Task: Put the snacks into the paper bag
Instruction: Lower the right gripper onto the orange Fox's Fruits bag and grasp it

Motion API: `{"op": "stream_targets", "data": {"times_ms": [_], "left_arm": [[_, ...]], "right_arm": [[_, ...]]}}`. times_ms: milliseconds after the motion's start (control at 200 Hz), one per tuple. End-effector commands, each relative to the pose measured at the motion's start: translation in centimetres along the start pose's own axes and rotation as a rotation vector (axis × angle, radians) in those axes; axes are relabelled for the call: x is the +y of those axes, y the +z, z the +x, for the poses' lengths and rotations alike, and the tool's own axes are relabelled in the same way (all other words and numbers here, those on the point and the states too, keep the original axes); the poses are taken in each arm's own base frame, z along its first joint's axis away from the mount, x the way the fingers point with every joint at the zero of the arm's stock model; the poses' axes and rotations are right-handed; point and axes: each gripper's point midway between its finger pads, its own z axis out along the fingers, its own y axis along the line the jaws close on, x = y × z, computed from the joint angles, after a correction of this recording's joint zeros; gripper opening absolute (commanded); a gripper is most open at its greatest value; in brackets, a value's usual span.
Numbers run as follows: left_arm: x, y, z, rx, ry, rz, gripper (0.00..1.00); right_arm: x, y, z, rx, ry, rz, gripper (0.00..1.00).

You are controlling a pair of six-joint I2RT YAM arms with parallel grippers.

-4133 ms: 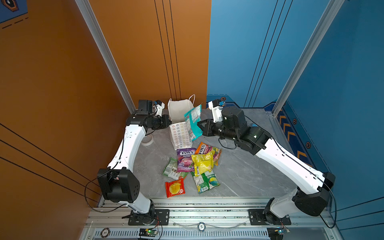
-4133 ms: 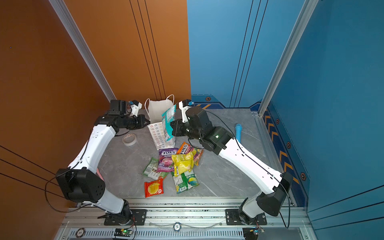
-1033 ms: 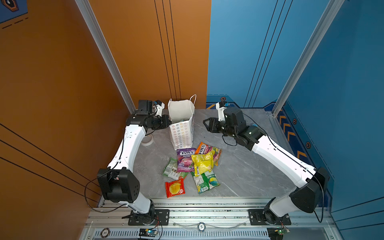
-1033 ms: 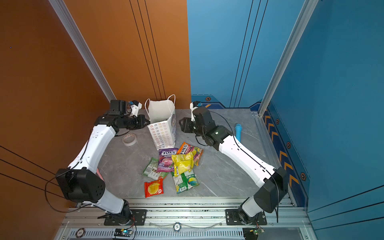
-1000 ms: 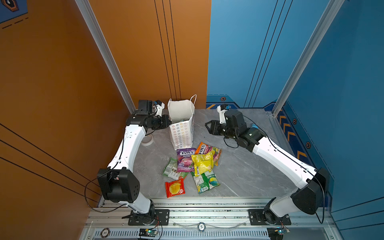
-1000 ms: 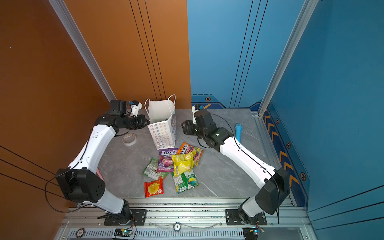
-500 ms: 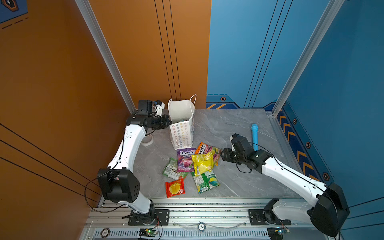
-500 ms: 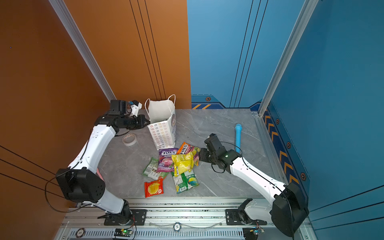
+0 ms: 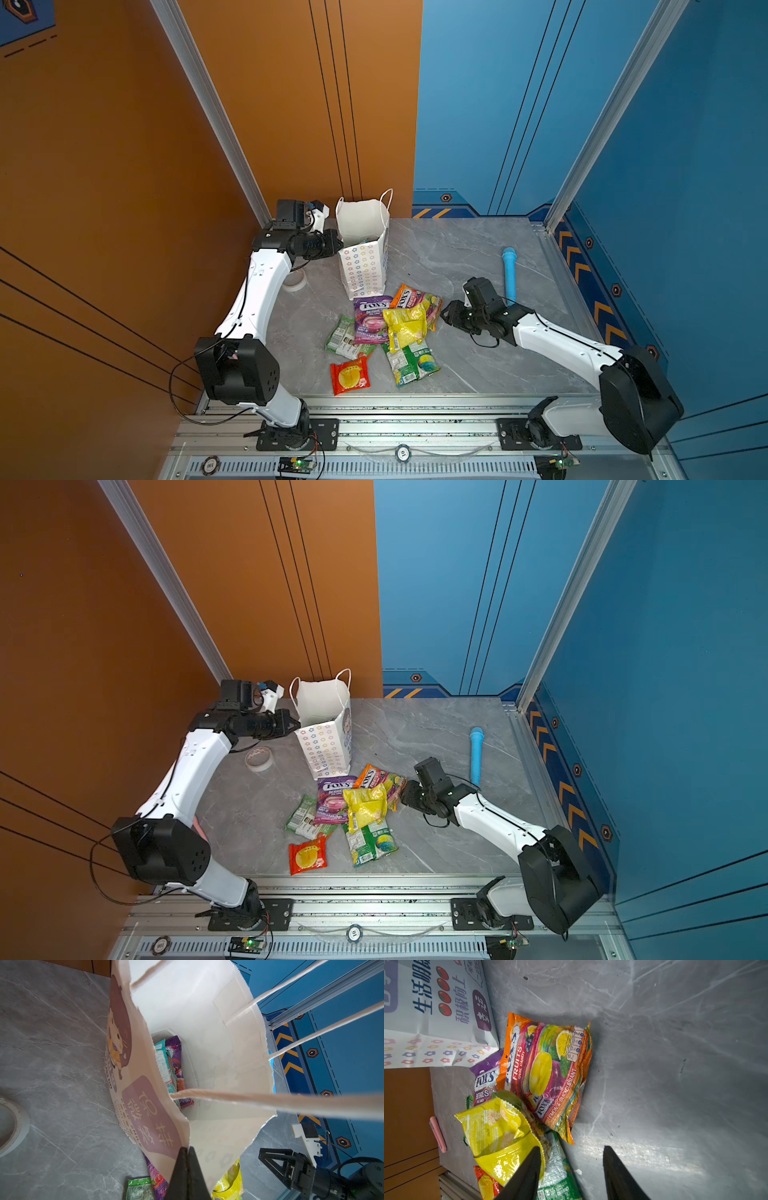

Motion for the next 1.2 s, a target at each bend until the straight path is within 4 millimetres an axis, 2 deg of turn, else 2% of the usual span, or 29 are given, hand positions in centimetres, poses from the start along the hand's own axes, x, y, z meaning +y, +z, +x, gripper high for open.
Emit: {"op": "stream_targets", "data": {"times_ms": [0,581,1021,1196], "left_arm": [[1.1,1.0,1.5,0.055,-0.034,-0.020,0.02],[1.2,1.0,1.5,0.057,-0.036,-0.021,0.02],[1.2,0.9,1.5,0.054,-0.036,-0.022,0.02],[1.2,0.9,1.5,0.054,-0.036,-0.022,0.02]], "right_arm": [[0.3,1.0,-0.8,-0.018,0.046,-0.045,0.50],[0.1,6.4,-1.0,0.037,0.125,-0.073,0.47],[-0.1,7.9,-1.6,0.033,0.168,-0.090,0.40],[-0.4,8.0,-1.6,0.032,0.175,-0.087,0.30]]}}
